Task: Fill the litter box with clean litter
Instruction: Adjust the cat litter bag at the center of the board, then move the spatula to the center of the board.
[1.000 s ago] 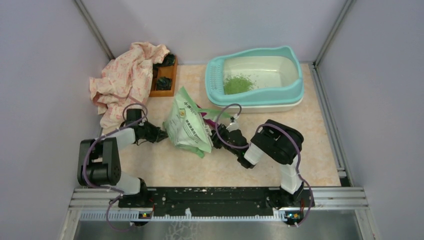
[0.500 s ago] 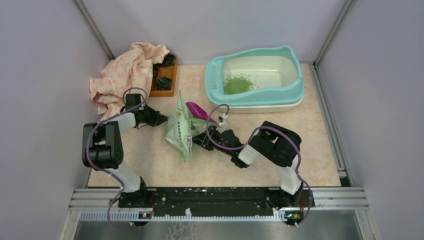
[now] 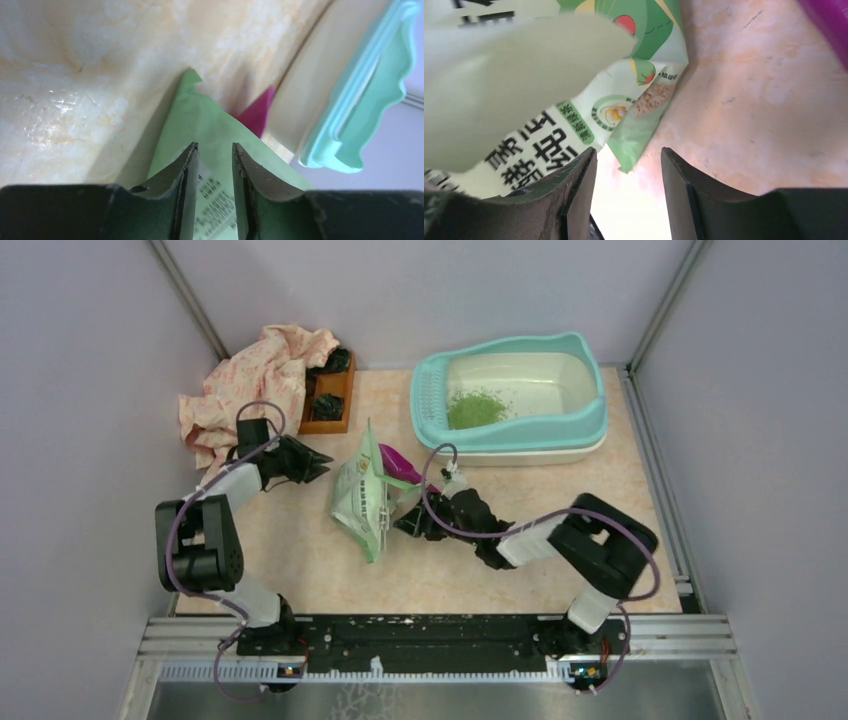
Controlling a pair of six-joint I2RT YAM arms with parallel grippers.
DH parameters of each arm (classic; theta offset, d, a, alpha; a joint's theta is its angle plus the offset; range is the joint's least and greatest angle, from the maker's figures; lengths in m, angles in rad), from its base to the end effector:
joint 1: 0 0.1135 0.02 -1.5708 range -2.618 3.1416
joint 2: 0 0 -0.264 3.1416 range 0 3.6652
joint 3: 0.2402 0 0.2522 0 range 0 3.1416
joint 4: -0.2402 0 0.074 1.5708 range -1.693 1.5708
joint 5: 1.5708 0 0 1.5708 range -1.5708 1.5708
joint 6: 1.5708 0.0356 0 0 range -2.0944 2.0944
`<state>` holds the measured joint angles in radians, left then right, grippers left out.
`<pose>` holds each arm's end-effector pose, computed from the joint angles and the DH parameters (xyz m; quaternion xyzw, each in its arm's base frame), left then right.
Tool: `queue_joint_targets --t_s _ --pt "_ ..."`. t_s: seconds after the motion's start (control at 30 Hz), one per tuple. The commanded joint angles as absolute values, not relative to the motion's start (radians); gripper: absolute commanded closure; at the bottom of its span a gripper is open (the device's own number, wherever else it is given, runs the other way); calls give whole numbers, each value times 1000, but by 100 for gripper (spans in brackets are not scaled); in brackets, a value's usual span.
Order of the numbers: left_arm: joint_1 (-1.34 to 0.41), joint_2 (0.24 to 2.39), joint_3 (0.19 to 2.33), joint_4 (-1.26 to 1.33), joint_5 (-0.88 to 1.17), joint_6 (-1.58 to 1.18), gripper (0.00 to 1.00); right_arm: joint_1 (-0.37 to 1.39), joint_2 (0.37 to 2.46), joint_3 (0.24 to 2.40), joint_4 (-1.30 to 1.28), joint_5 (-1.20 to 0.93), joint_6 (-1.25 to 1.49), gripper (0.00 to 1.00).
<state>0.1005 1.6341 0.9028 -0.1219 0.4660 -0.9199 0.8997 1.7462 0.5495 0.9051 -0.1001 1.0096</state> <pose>0.3286 0.0171 0.1783 -0.3741 0.8346 -0.3344 0.2273 0.1939 0.2499 0.1359 0.0142 0.8018 0.5097 0.3117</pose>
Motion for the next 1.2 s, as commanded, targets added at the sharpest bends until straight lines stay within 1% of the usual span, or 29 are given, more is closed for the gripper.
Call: queue_joint_targets --t_s 0.0,0.07,0.13,0.2,0.33,0.4,0.43,0.47,0.5,0.53,0.8,1.03,1.13,1.17 --pt "136 1515 911 -160 528 -851 62 884 1478 635 390 -70 641 49" --pt "150 1478 923 -182 550 -830 61 864 1403 689 191 -31 533 48" --pt "160 1443 936 -201 571 -806 58 836 1358 731 65 -6 442 48" --pt "161 1410 949 -219 586 -776 53 814 1351 766 7 19 359 47" --pt "161 1342 965 -246 597 -713 39 808 1452 861 -77 13 182 43" --pt "164 1303 969 -247 617 -684 35 807 1501 886 -73 43 140 41" --pt "165 1291 973 -250 631 -672 32 806 1522 893 -64 55 121 41" --pt "167 1279 978 -256 646 -661 22 804 1546 905 -61 62 109 41" --pt "169 1267 983 -259 660 -646 3 803 1566 915 -54 68 103 41" --pt "170 1258 994 -275 669 -638 2 802 1588 927 -36 65 95 41" --pt "178 1157 1029 -383 653 -590 1 799 1671 956 106 113 69 40" --pt "177 1109 1009 -415 637 -577 1 792 1751 1001 225 72 60 40" --pt "178 1097 994 -415 641 -577 1 786 1803 1035 239 53 56 44" --pt "178 1095 990 -413 643 -578 1 784 1816 1044 241 46 55 48"
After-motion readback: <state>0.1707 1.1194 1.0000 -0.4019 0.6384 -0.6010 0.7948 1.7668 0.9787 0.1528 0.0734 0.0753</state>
